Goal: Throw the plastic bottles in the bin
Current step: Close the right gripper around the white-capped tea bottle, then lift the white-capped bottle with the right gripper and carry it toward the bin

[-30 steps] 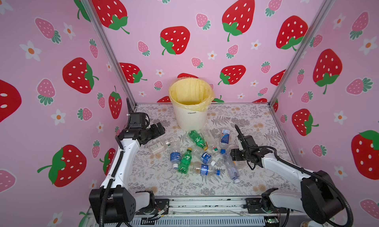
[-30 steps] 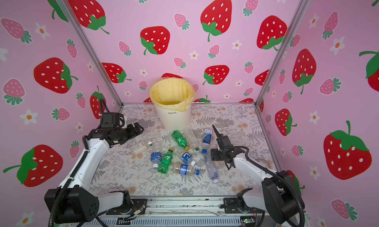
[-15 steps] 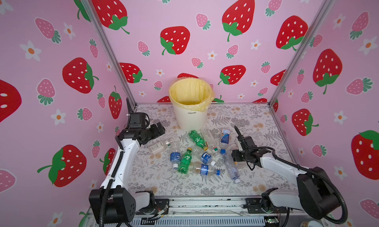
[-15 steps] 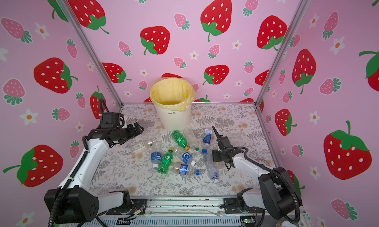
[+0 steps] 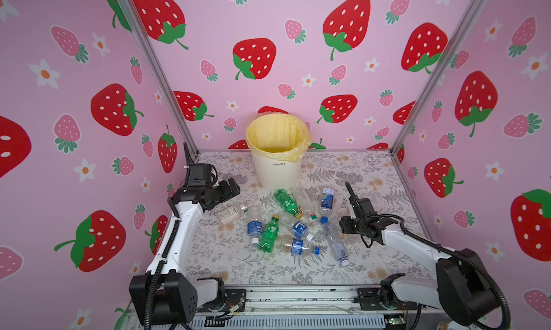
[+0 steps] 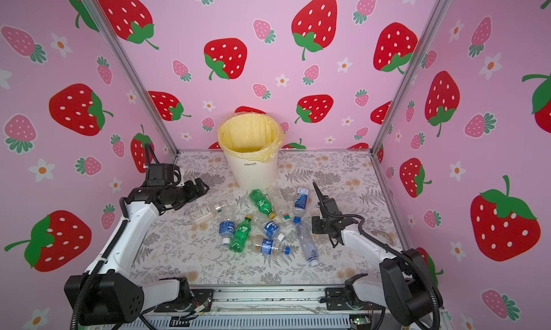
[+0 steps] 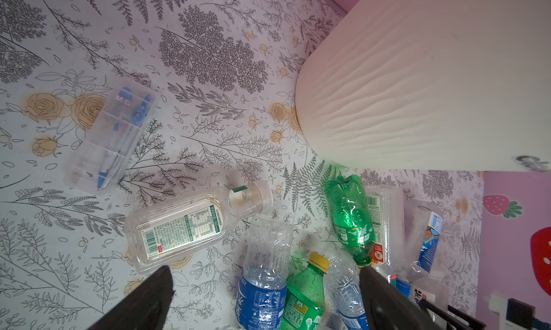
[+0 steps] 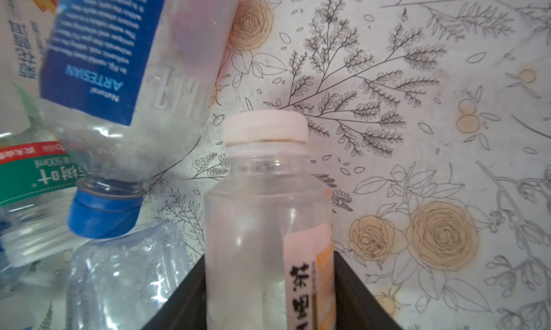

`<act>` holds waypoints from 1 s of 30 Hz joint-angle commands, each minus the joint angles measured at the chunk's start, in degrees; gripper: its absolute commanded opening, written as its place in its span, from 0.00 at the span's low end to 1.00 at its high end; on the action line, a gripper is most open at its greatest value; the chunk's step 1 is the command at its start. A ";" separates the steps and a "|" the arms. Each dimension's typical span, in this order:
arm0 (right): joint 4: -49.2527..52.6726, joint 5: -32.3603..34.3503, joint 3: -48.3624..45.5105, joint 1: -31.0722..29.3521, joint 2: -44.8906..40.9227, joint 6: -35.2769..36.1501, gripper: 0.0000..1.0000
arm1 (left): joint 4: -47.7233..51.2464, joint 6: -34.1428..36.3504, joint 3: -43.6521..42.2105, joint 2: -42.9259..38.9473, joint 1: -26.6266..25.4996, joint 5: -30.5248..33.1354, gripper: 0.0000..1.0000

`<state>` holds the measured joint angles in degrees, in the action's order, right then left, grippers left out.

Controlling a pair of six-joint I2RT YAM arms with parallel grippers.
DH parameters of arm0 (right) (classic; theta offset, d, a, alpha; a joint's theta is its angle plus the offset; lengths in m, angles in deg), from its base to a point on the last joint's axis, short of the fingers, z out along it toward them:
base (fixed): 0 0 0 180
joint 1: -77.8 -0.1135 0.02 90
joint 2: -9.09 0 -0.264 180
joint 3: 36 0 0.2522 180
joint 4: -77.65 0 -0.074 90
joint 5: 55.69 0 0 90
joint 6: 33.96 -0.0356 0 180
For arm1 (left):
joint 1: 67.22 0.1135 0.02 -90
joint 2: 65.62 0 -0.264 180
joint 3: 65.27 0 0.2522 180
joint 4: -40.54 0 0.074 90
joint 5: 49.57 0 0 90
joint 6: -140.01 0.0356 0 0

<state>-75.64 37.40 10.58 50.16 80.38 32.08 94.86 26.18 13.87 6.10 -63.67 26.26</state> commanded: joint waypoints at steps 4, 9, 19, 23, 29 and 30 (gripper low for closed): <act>1.34 1.01 0.06 0.99 -2.63 -0.55 0.58 | 0.24 0.08 -0.01 -0.97 0.37 -0.41 0.99; 1.74 2.17 0.16 1.17 -6.17 -1.21 0.56 | 0.35 0.10 -0.04 -1.12 0.33 -0.42 0.99; 2.01 7.16 0.84 1.18 -16.53 -2.44 0.55 | 0.35 0.01 -0.02 -0.97 0.37 -0.50 0.99; 1.95 7.54 1.85 1.13 -18.27 -2.71 0.55 | 0.38 -0.01 -0.17 -1.15 0.34 -0.50 0.99; 0.65 6.52 3.16 1.15 -20.97 -2.70 0.53 | 0.36 -0.07 -0.09 -1.05 0.35 -0.58 0.99; 0.67 6.75 3.58 1.10 -21.18 -2.49 0.52 | 0.41 0.00 -0.09 -1.05 0.32 -0.58 0.99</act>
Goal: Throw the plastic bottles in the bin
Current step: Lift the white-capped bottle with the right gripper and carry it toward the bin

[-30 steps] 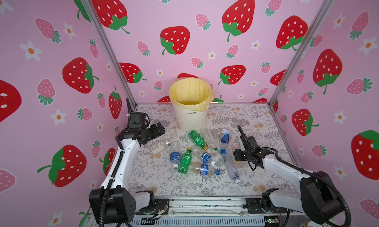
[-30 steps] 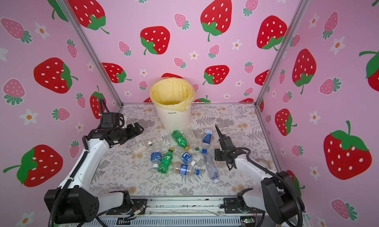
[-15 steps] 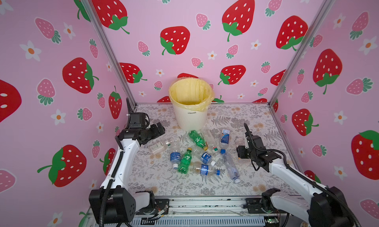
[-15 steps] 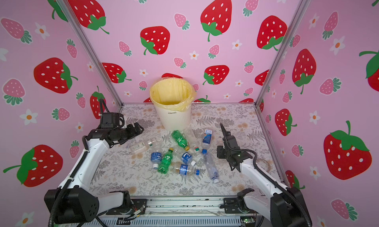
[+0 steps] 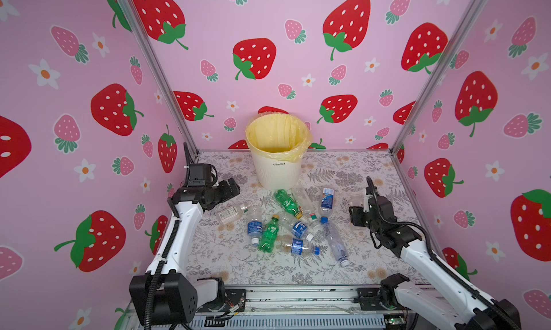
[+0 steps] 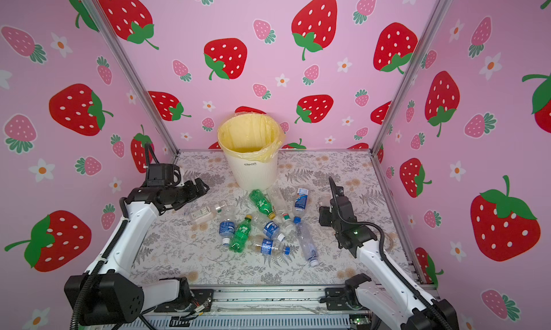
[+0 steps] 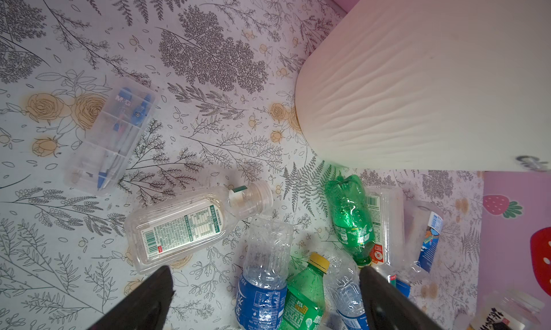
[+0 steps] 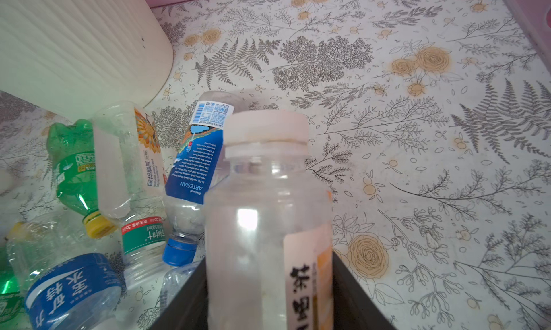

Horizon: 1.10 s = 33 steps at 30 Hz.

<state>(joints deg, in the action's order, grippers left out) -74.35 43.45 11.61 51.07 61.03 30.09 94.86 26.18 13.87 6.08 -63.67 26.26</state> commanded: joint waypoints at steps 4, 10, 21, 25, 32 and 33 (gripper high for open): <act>-0.47 2.01 4.11 0.18 -2.88 0.44 0.52 | 0.40 -0.02 -0.10 -1.13 0.32 -0.50 0.99; -2.61 -0.14 6.41 0.18 -4.25 1.95 0.52 | 0.35 -0.08 -0.05 -0.95 0.34 -0.50 0.99; -11.32 -5.19 10.11 -0.45 -3.70 4.65 0.52 | 0.40 -0.15 -0.16 -0.86 0.34 -0.50 0.99; -13.46 -6.13 11.80 -0.78 -3.09 5.56 0.52 | 0.32 -0.12 -0.16 -0.73 0.35 -0.50 0.99; -17.18 -8.14 14.56 -2.47 -1.09 7.63 0.52 | 0.41 -0.14 -0.17 -0.86 0.32 -0.47 0.99; -17.51 -7.93 15.07 -3.01 -0.68 8.03 0.52 | 0.46 -0.09 -0.14 -0.93 0.35 -0.50 0.99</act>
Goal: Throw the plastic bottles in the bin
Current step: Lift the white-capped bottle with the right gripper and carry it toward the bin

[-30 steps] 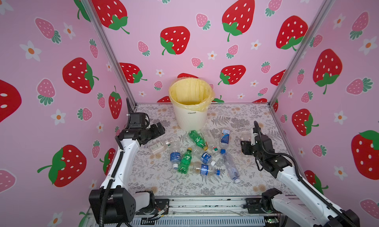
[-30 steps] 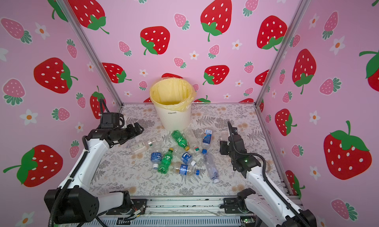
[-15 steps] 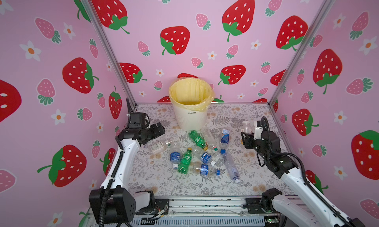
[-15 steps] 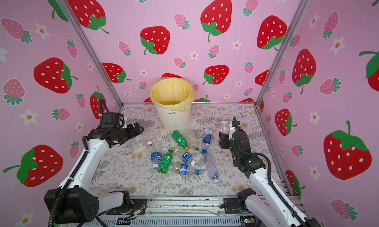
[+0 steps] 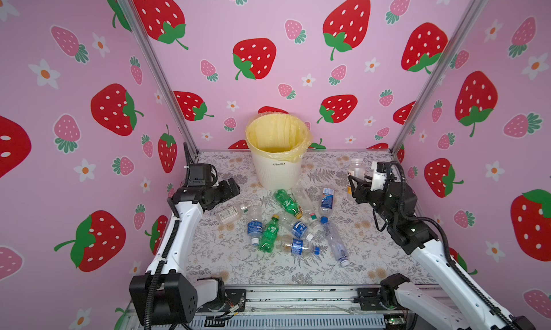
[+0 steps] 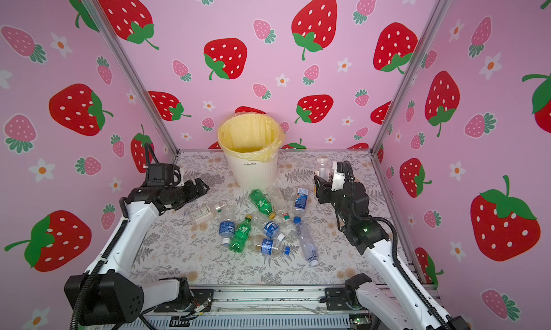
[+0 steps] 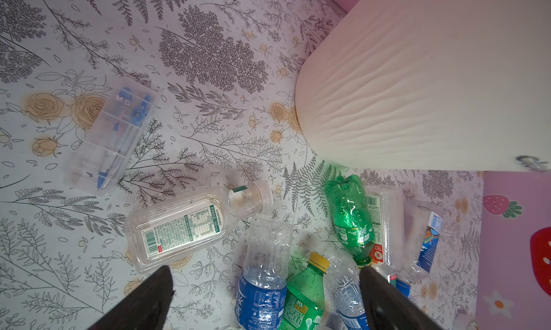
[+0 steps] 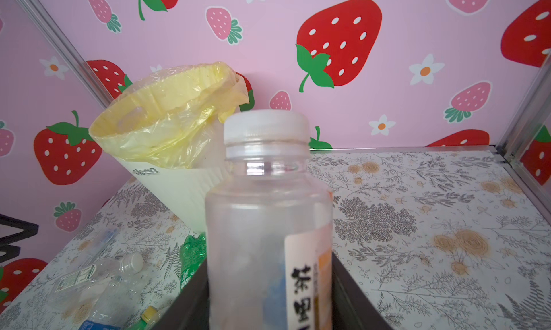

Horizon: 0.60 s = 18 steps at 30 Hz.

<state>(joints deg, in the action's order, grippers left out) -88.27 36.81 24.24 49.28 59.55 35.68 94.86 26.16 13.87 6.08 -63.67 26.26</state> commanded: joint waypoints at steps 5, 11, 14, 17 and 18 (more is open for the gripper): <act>-5.75 -0.10 4.12 -3.33 2.99 3.55 0.52 | 0.45 -0.10 -0.16 -0.95 0.34 -0.53 0.99; -7.51 0.75 6.55 -4.38 4.86 4.10 0.52 | 0.45 -0.14 -0.13 -0.95 0.36 -0.70 0.99; -8.57 0.74 7.46 -4.75 5.82 4.06 0.52 | 0.45 -0.14 -0.09 -0.99 0.36 -0.74 0.99; -9.75 0.62 8.34 -5.21 6.91 3.84 0.52 | 0.34 -0.14 -0.16 -1.04 0.32 -0.81 0.99; -10.24 0.41 8.60 -5.33 7.48 3.88 0.52 | 0.35 -0.18 -0.15 -1.09 0.36 -0.85 0.99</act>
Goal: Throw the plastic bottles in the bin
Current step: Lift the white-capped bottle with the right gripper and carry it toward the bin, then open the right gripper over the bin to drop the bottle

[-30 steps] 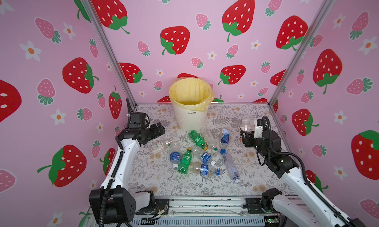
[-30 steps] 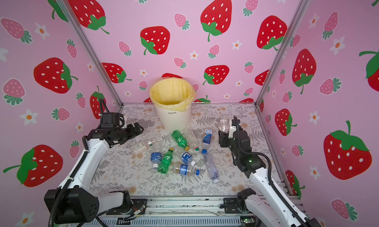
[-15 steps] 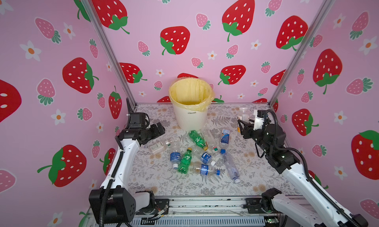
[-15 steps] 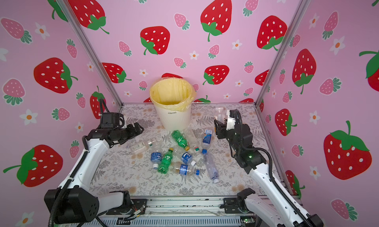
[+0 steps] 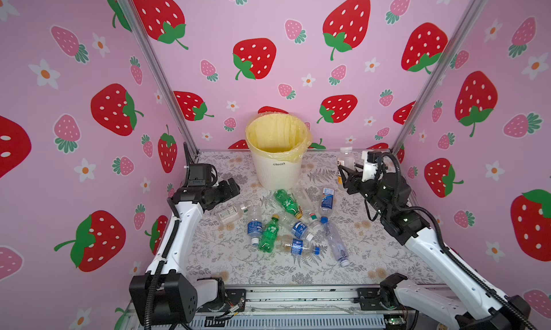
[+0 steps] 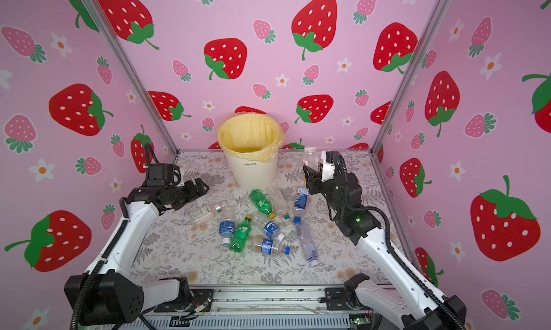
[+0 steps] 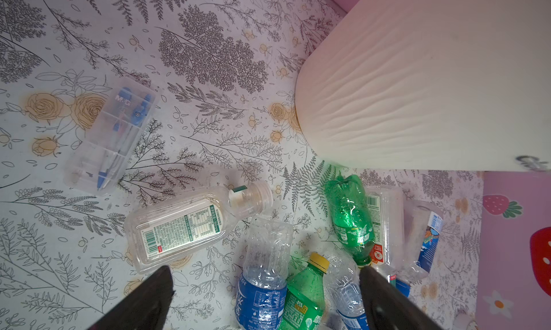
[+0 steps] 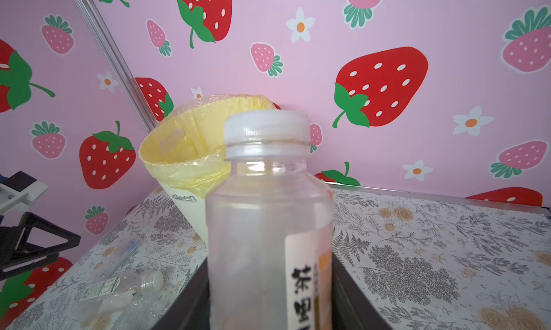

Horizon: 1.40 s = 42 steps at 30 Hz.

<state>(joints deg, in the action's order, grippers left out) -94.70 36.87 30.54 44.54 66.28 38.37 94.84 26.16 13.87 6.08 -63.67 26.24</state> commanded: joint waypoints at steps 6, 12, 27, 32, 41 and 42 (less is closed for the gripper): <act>-5.34 1.32 5.64 -1.46 5.68 1.67 0.52 | -0.43 -0.49 -0.65 -1.65 0.40 -1.37 0.99; -9.49 -0.08 9.27 -1.73 10.41 2.10 0.52 | -0.38 -0.57 -0.52 -0.96 1.08 -1.68 0.99; -13.54 -3.74 24.85 -3.81 26.12 3.88 0.52 | -0.97 -1.12 -0.61 -0.03 3.08 -3.80 0.99; -8.16 -5.67 47.03 -4.95 43.14 5.19 0.65 | -0.90 -1.25 -0.63 0.18 3.57 -3.62 0.99; 23.32 -6.51 95.57 -5.40 70.56 3.62 0.99 | -0.95 -1.21 -0.86 -0.86 4.01 -2.77 0.99; 20.76 -6.51 91.00 -5.46 67.65 3.23 0.99 | -0.91 -1.20 -0.81 -0.95 4.01 -3.00 0.99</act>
<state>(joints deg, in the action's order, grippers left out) -79.31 31.02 123.98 39.43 138.28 42.22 94.23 25.04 13.57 5.99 -60.06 23.42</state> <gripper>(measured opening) 0.992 0.990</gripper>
